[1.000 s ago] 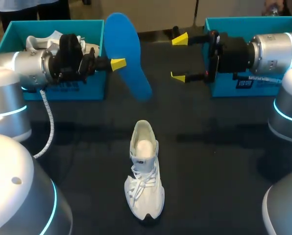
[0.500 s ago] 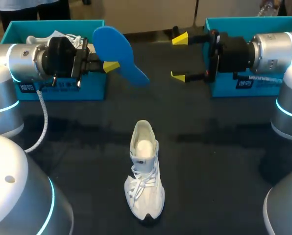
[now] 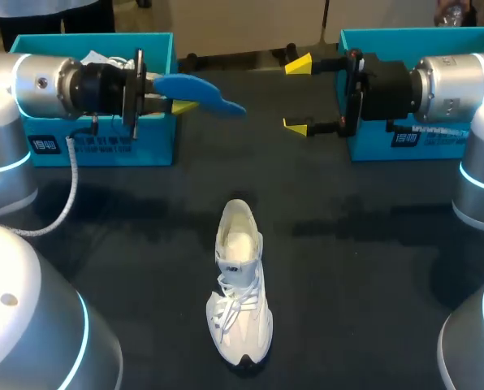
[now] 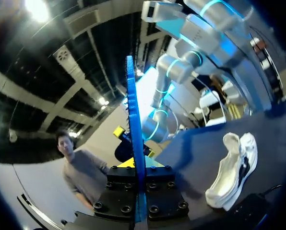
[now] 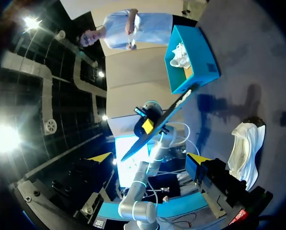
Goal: Take the shoe out of the shoebox, open the shoe tongue, remove and reinsert the insole, then place the shoe into the shoebox
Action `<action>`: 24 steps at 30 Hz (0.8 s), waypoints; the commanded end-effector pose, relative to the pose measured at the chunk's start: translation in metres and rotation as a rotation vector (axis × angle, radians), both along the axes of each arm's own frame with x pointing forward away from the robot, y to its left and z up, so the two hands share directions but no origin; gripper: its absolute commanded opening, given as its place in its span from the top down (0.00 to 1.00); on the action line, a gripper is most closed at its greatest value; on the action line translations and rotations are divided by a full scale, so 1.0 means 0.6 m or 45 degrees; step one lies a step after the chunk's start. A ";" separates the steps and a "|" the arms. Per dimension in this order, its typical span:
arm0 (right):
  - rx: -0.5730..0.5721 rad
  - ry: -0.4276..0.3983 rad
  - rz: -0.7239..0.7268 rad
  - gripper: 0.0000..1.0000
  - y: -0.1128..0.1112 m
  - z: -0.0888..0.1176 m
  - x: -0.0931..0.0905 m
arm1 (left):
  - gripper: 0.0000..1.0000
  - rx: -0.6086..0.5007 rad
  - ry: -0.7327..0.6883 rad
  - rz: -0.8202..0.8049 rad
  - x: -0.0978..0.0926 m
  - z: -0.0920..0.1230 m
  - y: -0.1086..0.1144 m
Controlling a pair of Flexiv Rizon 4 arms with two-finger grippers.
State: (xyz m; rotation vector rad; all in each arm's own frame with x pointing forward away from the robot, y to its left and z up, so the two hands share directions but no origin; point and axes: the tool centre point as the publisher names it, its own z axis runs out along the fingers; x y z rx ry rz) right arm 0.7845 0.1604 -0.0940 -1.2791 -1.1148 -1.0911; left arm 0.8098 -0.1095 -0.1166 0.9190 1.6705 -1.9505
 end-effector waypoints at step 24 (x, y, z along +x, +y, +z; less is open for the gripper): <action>-0.002 0.001 0.000 0.00 0.004 0.000 0.001 | 1.00 0.178 -0.844 0.465 -0.014 0.008 -0.010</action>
